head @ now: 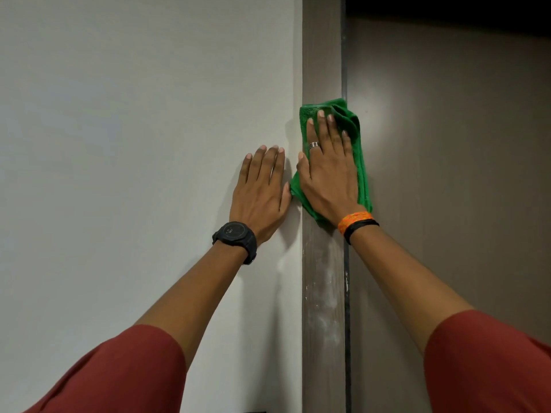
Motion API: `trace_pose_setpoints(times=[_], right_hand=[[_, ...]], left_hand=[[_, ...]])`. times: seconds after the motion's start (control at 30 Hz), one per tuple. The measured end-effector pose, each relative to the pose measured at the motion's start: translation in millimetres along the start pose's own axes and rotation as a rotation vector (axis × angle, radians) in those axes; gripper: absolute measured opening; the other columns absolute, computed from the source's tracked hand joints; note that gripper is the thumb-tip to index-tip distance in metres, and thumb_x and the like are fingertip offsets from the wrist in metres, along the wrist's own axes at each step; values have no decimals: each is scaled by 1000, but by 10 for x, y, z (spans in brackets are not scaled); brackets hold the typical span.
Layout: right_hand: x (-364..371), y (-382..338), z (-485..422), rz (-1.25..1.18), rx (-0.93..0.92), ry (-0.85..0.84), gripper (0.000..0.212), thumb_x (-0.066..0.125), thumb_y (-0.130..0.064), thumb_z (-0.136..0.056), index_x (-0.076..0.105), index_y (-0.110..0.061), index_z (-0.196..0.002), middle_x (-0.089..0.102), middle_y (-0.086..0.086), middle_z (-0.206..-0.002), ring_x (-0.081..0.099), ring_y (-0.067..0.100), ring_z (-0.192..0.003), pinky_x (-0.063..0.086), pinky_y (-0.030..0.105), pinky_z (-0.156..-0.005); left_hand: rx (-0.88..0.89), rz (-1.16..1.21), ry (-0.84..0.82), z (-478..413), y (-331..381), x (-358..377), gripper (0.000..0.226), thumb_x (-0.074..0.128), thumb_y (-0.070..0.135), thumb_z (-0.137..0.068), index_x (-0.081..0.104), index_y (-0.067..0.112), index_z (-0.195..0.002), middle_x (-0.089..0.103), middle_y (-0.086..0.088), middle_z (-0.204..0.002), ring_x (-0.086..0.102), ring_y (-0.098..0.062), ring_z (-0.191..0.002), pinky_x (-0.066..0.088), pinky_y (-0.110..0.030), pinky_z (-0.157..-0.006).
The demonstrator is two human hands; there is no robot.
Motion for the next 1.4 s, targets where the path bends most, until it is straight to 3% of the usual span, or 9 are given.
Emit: trace_pose_setpoints(times=[0.23,0.43,0.63,0.8,0.97,1.17,1.23,1.4], right_hand=[[181,-93,815,-41,23,4,71,43,-29,-102,12,-12,-163,8,10,-173,3,23,-161,12,49,-133],[286,-165,1619,-36,35,-47,73,36,-32,-99,7,-13,-164,6,8,-174,5,22,-161,17,50,-131],[200,-101,970,-13,24,-45,72,36,-30,-102,4,-11,-164,2,11,-174,4,24,-161,14,53,-132],[132,-110,342,8,111,10,67,36,-29,-103,13,-10,-163,9,13,-173,6,25,-161,9,48,-133],[234,-145,985,-4,94,10,70,37,-29,-100,12,-10,-163,10,13,-173,6,25,-161,12,50,-133],[368,-220,2095,-15,102,-60,74,40,-31,-98,12,-11,-163,8,10,-173,7,24,-161,23,54,-129],[384,-229,2168,-9,106,-66,75,41,-32,-97,13,-11,-163,9,9,-173,11,24,-161,25,53,-128],[316,-195,1646,-11,82,-37,77,40,-32,-95,11,-11,-163,7,11,-173,6,23,-161,15,50,-130]], left_hand=[[36,-35,40,631,67,184,66,29,34,-103,18,3,-160,22,-18,-167,16,-33,-157,19,-52,-128],[56,-71,-13,1134,86,324,70,32,41,-102,16,6,-161,16,-14,-169,11,-30,-158,17,-51,-128],[51,-108,-30,1208,-3,353,72,30,46,-104,11,8,-161,13,-13,-170,8,-30,-159,15,-50,-128],[53,-121,-9,1204,-54,358,72,31,47,-104,12,8,-161,14,-12,-170,7,-28,-159,8,-47,-130],[25,-87,-31,1380,-11,381,71,29,46,-104,12,7,-161,12,-12,-170,6,-28,-159,3,-43,-131],[6,-63,-22,1589,41,438,72,31,44,-102,12,5,-161,15,-16,-169,10,-30,-158,8,-46,-130],[13,-54,-15,1607,46,442,73,32,43,-102,11,6,-161,14,-16,-169,9,-30,-158,8,-46,-130],[24,-57,-11,1463,31,421,75,31,45,-103,3,8,-162,5,-13,-171,3,-28,-159,7,-47,-131]])
Point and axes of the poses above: each hand's wrist, its own z-axis away from the middle knuckle, its own x-axis out of the palm, y = z × x, the point moved 1 cm from there along -z, towards the middle knuckle
